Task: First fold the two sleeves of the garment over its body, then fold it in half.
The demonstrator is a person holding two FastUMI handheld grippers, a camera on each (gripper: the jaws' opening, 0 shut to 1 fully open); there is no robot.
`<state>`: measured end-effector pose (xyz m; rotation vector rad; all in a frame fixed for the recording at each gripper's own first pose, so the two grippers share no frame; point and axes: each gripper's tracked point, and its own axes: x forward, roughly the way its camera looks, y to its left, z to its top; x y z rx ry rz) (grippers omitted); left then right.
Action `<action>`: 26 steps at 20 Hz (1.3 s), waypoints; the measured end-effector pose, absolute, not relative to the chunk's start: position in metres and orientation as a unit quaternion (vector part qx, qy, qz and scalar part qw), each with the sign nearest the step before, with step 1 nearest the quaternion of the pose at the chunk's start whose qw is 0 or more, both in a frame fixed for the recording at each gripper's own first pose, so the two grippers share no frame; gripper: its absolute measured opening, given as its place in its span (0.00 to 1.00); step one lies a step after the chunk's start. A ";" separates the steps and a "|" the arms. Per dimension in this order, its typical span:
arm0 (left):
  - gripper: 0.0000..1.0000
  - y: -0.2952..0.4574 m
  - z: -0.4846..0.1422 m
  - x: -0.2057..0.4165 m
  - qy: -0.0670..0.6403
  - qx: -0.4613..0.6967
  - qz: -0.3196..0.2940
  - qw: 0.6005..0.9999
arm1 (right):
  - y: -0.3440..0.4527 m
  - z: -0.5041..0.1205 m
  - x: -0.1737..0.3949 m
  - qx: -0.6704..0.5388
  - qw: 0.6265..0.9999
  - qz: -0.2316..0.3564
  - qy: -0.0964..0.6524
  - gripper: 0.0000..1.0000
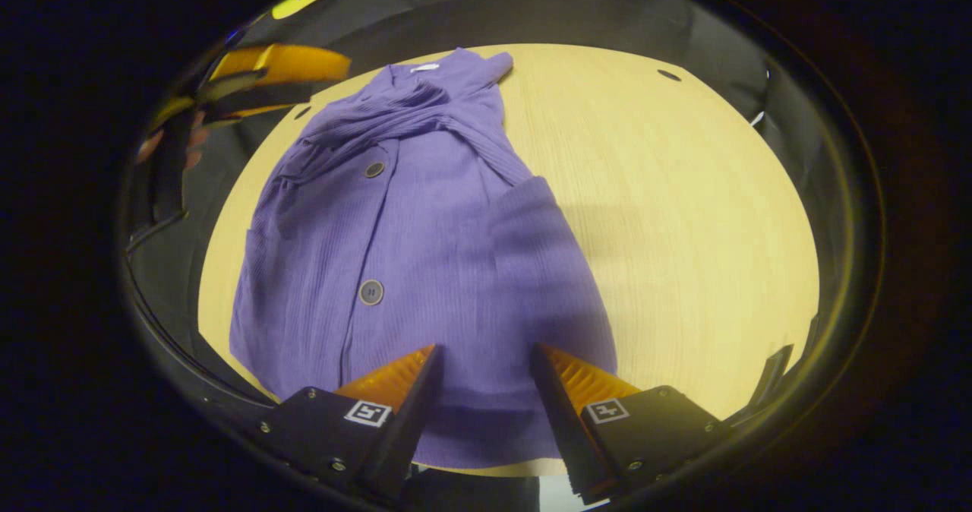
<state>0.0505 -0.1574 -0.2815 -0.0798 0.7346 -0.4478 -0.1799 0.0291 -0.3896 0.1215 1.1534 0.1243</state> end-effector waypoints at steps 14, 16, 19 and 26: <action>0.94 -0.066 -0.352 -0.110 0.447 -0.028 -0.157 0.880 | 0.020 -0.388 -0.190 -0.011 0.802 0.038 0.596 0.79; 0.94 -0.062 -0.359 -0.128 0.459 -0.029 -0.152 0.875 | 0.019 -0.390 -0.189 -0.013 0.800 0.037 0.598 0.78; 0.94 -0.055 -0.369 -0.153 0.480 -0.026 -0.147 0.865 | 0.019 -0.391 -0.189 -0.012 0.799 0.035 0.600 0.78; 0.96 -0.041 -0.400 -0.190 0.549 -0.009 -0.124 0.827 | 0.020 -0.391 -0.188 -0.010 0.799 0.032 0.600 0.79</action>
